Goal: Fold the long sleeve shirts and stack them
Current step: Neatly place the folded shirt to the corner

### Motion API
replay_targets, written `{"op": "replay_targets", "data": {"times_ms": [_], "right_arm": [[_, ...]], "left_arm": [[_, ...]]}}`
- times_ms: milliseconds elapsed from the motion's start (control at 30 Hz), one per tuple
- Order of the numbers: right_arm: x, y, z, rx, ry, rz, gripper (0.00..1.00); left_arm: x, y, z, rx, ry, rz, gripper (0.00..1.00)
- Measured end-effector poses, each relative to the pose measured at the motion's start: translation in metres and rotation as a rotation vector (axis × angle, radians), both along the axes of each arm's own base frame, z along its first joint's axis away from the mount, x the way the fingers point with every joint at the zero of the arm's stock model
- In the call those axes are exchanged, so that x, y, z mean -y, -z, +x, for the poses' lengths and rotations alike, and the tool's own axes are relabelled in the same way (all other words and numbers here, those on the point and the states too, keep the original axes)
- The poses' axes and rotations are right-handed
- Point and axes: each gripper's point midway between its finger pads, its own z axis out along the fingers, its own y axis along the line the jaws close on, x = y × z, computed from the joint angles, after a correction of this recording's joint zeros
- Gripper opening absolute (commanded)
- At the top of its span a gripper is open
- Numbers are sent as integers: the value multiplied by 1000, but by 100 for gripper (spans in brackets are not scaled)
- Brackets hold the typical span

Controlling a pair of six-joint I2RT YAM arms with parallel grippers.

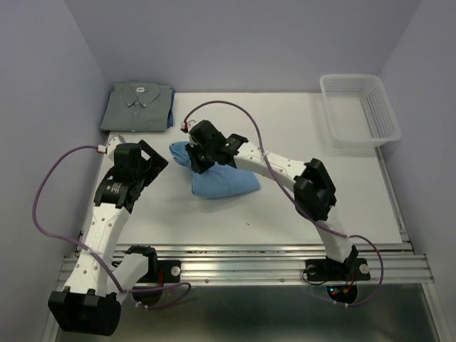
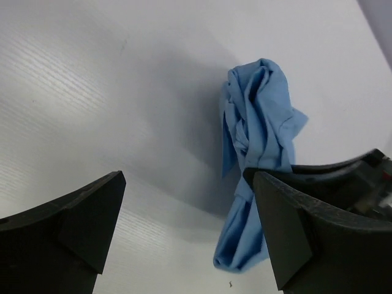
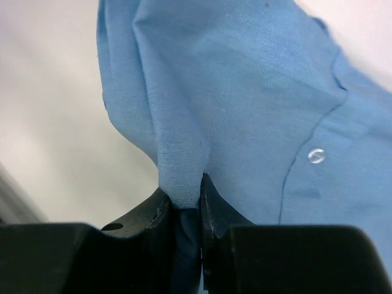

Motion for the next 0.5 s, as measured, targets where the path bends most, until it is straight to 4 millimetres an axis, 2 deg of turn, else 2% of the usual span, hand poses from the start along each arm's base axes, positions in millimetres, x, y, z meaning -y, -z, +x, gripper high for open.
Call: {"op": "replay_targets", "data": {"times_ms": [100,167,200,267,333,367,433,500], "right_arm": [[-18,-70,-15,-30,-64,258,1],[-22,-115,-24,-52,-97,433,1],[-19,-143,-26,-54,-113,537,1],[-10,-174,-27,-84,-133,698,1],[4,-189,-22,-125,-140,835,1],[11,-188,-17,-154,-131,883,1],[25,-170,-7,-242,-92,939,1],[38,-143,4,-315,-40,952,1]], "left_arm": [[-2,-25,1,65,-3,6,99],[-5,-40,1,103,-5,13,99],[-6,-44,1,111,-10,20,99],[-12,-56,0,126,-27,45,99],[-17,-65,-2,136,-44,66,99],[-20,-71,-2,144,-52,76,99],[-22,-79,-2,161,-61,86,99],[-22,-79,-1,161,-59,89,99]]}}
